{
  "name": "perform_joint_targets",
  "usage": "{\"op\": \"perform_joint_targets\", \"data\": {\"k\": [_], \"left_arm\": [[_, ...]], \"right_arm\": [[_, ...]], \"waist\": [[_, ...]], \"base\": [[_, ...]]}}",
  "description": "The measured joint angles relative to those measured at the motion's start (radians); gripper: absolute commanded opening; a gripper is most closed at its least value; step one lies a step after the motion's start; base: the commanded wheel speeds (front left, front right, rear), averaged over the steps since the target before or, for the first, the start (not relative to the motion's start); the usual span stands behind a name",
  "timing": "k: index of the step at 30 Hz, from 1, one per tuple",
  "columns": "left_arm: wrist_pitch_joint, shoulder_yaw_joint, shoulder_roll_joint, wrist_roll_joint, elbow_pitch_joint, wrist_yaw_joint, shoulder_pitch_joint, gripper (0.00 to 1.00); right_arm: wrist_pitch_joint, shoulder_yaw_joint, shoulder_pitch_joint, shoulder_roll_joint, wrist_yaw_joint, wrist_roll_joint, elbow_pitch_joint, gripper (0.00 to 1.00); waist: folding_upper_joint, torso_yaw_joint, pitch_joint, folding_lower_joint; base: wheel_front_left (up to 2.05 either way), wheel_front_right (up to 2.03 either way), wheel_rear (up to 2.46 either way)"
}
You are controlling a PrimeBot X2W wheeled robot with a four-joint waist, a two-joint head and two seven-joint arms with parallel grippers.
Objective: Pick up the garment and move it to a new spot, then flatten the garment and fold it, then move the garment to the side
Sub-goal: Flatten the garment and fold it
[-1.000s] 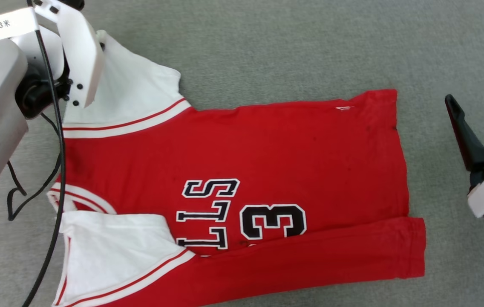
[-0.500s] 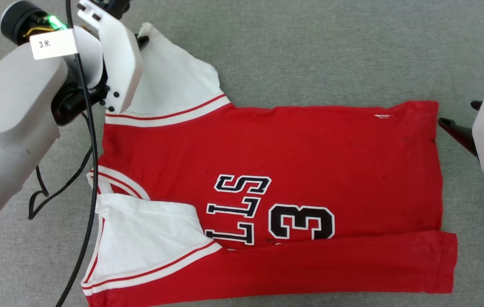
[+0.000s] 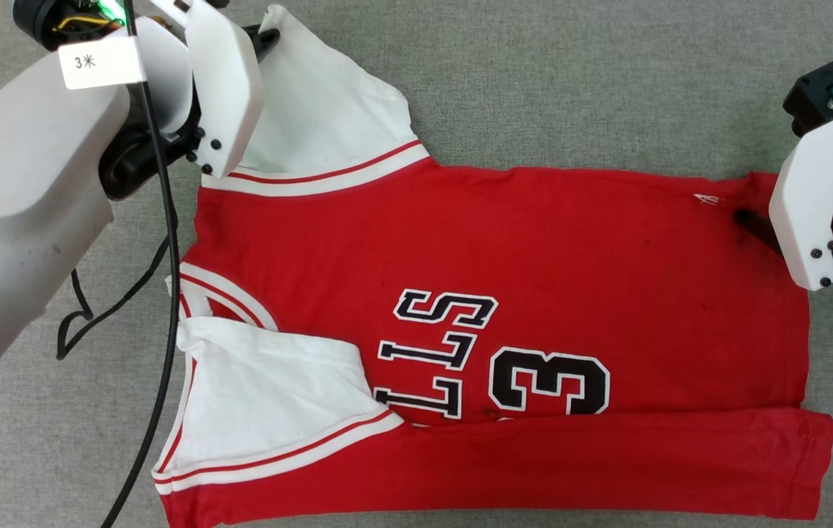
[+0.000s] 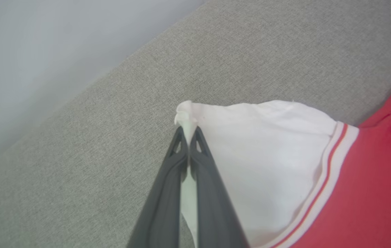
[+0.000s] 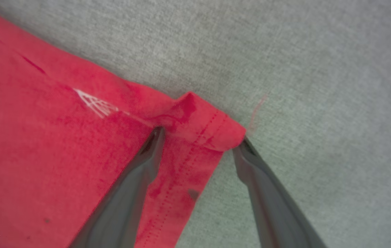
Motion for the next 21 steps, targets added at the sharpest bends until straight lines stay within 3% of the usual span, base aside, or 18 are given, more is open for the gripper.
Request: {"op": "perform_joint_targets", "data": {"k": [3, 4, 5, 21], "left_arm": [[-0.003, -0.001, -0.001, 0.001, 0.003, 0.000, -0.004, 0.00], [-0.003, -0.001, 0.000, 0.001, 0.005, 0.000, -0.005, 0.00], [-0.004, -0.002, 0.000, 0.000, 0.007, 0.000, -0.005, 0.00], [-0.104, -0.013, 0.052, -0.040, -0.005, 0.006, 0.135, 0.00]], "right_arm": [[-0.021, 0.032, -0.013, -0.008, -0.001, 0.014, 0.027, 1.00], [-0.032, 0.040, -0.017, -0.010, -0.001, 0.018, 0.034, 0.46], [-0.052, 0.046, -0.019, -0.011, -0.001, 0.025, 0.041, 0.00], [-0.418, 0.084, 0.063, -0.015, 0.001, 0.109, 0.062, 0.00]], "waist": [[0.0000, 0.001, 0.005, -0.0002], [0.0000, 0.000, 0.005, -0.0002], [0.0000, -0.001, 0.004, -0.0002], [0.0000, -0.015, -0.163, 0.0001]], "base": [[0.00, 0.00, 0.00], [0.00, 0.00, 0.00], [0.00, 0.00, 0.00], [0.00, 0.00, 0.00]]}}
